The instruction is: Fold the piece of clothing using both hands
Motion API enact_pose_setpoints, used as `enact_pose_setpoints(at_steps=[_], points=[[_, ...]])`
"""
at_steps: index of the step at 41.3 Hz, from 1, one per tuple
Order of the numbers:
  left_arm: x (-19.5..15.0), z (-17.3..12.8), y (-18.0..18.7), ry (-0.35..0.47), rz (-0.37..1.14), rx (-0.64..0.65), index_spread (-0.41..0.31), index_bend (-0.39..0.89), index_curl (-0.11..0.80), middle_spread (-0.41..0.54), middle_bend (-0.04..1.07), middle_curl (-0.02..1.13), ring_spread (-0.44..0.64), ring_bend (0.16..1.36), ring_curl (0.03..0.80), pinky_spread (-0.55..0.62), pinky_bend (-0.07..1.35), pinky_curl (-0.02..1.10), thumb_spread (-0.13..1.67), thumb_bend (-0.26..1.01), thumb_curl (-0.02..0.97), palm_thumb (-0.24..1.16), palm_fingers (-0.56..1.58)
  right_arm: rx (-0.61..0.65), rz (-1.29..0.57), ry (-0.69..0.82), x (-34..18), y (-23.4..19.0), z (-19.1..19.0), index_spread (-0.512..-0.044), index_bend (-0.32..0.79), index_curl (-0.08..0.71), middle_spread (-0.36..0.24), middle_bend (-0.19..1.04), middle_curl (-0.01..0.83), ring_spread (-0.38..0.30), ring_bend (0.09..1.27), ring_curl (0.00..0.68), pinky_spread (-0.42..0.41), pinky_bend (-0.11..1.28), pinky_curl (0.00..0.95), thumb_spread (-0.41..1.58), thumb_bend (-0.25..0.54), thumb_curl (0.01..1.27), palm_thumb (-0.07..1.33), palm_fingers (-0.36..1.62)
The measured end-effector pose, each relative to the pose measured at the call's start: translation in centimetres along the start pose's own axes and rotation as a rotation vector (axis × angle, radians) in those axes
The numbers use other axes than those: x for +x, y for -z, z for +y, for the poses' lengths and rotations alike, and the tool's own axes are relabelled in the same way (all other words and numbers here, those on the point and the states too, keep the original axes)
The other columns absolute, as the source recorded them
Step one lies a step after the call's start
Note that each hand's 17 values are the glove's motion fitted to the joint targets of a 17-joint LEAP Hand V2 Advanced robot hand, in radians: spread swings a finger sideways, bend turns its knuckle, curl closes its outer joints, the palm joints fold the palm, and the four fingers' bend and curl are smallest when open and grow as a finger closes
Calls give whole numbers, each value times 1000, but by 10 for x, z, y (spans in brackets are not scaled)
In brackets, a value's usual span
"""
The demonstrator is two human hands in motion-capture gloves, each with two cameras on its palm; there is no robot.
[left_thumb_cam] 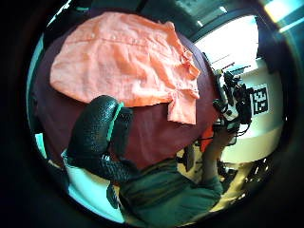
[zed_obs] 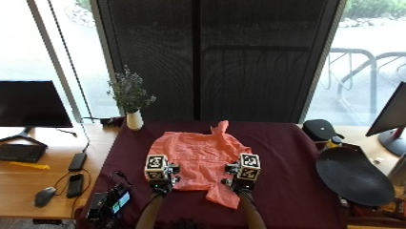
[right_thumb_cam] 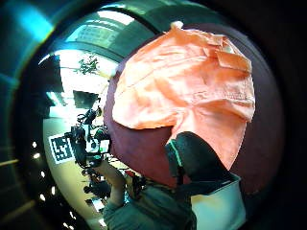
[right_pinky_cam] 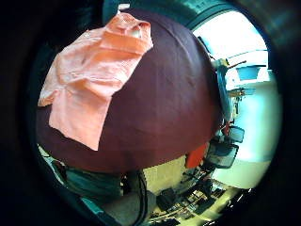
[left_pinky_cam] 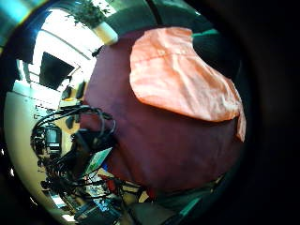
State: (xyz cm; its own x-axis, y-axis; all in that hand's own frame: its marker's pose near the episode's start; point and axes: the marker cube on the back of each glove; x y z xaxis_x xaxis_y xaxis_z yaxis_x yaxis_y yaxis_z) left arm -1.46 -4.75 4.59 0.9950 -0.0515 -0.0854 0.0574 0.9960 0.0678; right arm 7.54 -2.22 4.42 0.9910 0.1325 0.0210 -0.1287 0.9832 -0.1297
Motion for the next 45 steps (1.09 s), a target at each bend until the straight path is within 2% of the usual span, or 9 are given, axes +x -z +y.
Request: enact_pose_setpoints(at_steps=[8, 12, 15, 20, 27, 33, 37, 41, 45], points=[[-2, -6, -43, -20, 10, -151, -112, 123, 244, -67, 260, 366, 45, 539, 309, 203, 387, 275, 1133, -9, 260, 333, 551, -49, 36, -34, 18, -27, -6, -324, 118, 244, 38, 180, 217, 119, 426, 247, 163, 624, 318, 1111, 99, 307, 573, 300], [14, 14, -37, -124, 83, -287, -112, 116, 246, -73, 255, 375, 41, 540, 316, 187, 402, 289, 1117, -17, 273, 340, 549, -47, 102, -36, 13, -22, 7, -317, 131, 247, 18, 203, 244, 66, 476, 275, 127, 595, 318, 1098, 106, 328, 645, 382], [14, 21, -36, -135, 11, -332, -113, 118, 248, -74, 250, 382, 39, 540, 320, 179, 407, 298, 1105, -22, 279, 338, 546, -63, 140, -49, 14, -30, 6, -316, 152, 259, -2, 212, 262, 28, 481, 286, 104, 569, 317, 1089, 101, 337, 682, 439], [10, 8, -50, -139, -154, -243, -113, 118, 252, -80, 249, 392, 33, 544, 327, 166, 413, 313, 1078, -31, 285, 316, 549, -71, 129, -25, 15, -44, -2, -312, 156, 274, -44, 235, 294, -33, 505, 307, 65, 514, 309, 1095, 104, 356, 749, 557], [11, 12, -52, -131, -213, -183, -164, 183, 280, -137, 305, 409, -66, 568, 335, 125, 320, 298, 1091, -13, 295, 346, 733, 11, 160, -37, 26, -46, -8, -301, 212, 318, -101, 259, 331, -123, 530, 332, -2, 395, 289, 1141, 99, 357, 803, 799], [19, -20, -52, -210, -241, 141, -213, 206, 326, -210, 385, 438, -183, 584, 351, 65, 187, 277, 1135, 44, 320, 491, 995, 88, 164, 13, 25, -42, -7, -300, 238, 354, -134, 246, 353, -184, 490, 338, -79, 345, 288, 1161, 111, 368, 874, 1022], [15, -7, -63, -226, -267, -22, -243, 210, 353, -254, 418, 461, -246, 591, 367, 17, 154, 273, 1147, 59, 336, 560, 1120, 64, 176, 59, 26, -41, -1, -294, 234, 382, -151, 252, 374, -206, 472, 354, -108, 319, 302, 1163, 109, 373, 907, 1113], [16, 20, -37, -239, -293, -209, -266, 236, 383, -284, 445, 487, -290, 592, 387, -19, 137, 273, 1142, 55, 346, 600, 1158, -21, 220, 83, 35, -45, 1, -290, 200, 396, -166, 280, 397, -221, 476, 372, -141, 311, 315, 1156, 100, 374, 929, 1193], [10, 18, -44, -289, -263, -355, -283, 258, 408, -303, 471, 500, -312, 583, 394, -31, 115, 262, 1141, 41, 349, 621, 1150, -131, 177, 160, 37, -38, 7, -289, 181, 402, -179, 298, 414, -229, 482, 384, -162, 306, 324, 1146, 91, 374, 953, 1226]])
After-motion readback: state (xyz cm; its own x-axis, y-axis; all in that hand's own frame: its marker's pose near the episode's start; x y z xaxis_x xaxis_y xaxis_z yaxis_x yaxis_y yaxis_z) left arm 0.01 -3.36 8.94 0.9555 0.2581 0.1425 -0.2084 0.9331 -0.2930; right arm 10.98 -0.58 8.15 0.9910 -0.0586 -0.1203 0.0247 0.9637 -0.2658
